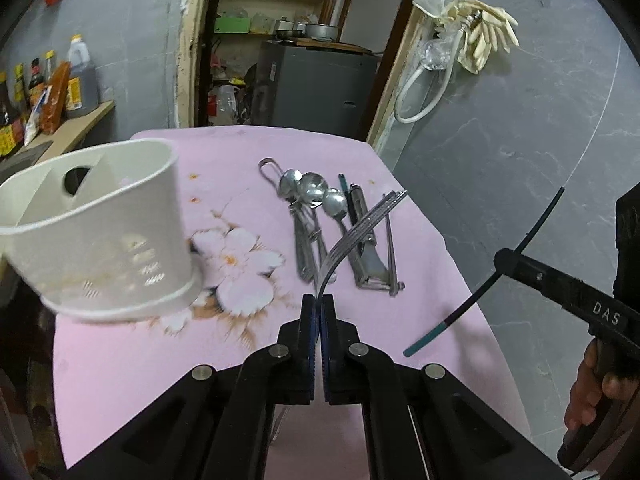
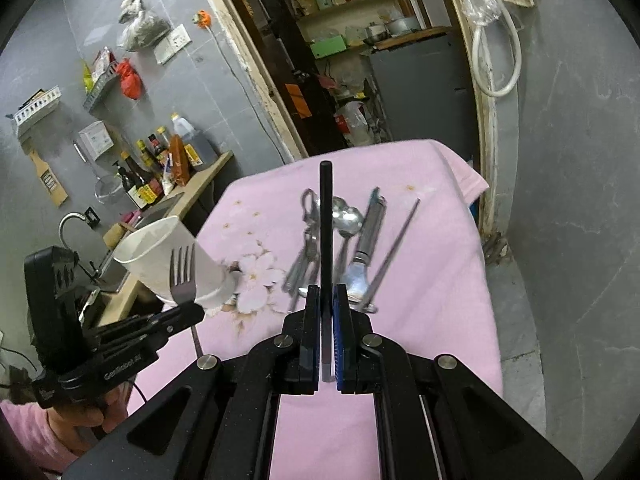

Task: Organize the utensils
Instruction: 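Carry the fork with the left tool while the right tool carries the chopstick to the white basket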

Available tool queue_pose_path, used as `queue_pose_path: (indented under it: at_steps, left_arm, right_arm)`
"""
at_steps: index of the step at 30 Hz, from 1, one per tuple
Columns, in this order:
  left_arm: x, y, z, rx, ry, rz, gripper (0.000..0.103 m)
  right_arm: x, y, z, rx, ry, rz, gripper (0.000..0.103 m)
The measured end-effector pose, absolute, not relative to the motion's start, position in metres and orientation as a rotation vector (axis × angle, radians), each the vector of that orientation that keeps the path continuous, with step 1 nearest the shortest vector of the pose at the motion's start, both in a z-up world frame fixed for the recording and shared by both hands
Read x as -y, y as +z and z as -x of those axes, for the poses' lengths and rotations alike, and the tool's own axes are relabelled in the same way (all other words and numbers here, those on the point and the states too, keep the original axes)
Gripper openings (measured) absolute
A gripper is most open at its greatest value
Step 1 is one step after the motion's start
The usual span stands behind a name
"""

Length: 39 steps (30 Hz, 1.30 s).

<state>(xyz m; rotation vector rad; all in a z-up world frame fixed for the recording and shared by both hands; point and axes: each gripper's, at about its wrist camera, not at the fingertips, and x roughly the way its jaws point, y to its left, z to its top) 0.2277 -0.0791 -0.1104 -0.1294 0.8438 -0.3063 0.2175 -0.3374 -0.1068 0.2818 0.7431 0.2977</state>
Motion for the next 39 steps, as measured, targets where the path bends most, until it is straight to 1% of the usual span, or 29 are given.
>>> queue_pose_path:
  at_steps: [4, 9, 15, 19, 22, 27, 33, 39]
  left_arm:
    - [0.060, -0.091, -0.211, -0.790, -0.306, 0.176, 0.003]
    - [0.020, -0.046, -0.198, -0.672, -0.289, 0.272, 0.003]
    - [-0.046, 0.000, -0.212, -0.524, -0.227, 0.384, 0.003]
    - [-0.088, 0.014, -0.231, -0.447, -0.178, 0.417, 0.003]
    - [-0.113, 0.013, -0.253, -0.404, -0.163, 0.449, 0.003]
    - [-0.143, -0.011, -0.285, -0.393, -0.163, 0.510, 0.003]
    - [-0.151, -0.030, -0.297, -0.421, -0.153, 0.493, 0.003]
    - [-0.147, -0.054, -0.296, -0.501, -0.148, 0.471, 0.003]
  right_arm:
    - [0.313, -0.081, -0.221, -0.687, 0.354, -0.268, 0.005]
    - [0.277, -0.035, -0.233, -0.582, 0.466, -0.242, 0.005]
    - [0.217, 0.011, -0.251, -0.471, 0.561, -0.168, 0.005]
    - [0.177, 0.018, -0.266, -0.470, 0.560, -0.094, 0.005]
    - [0.159, 0.012, -0.276, -0.492, 0.562, -0.103, 0.005]
    - [0.141, -0.006, -0.285, -0.531, 0.537, -0.088, 0.005]
    - [0.127, -0.028, -0.294, -0.597, 0.511, -0.054, 0.005]
    - [0.125, -0.047, -0.302, -0.679, 0.504, -0.067, 0.006]
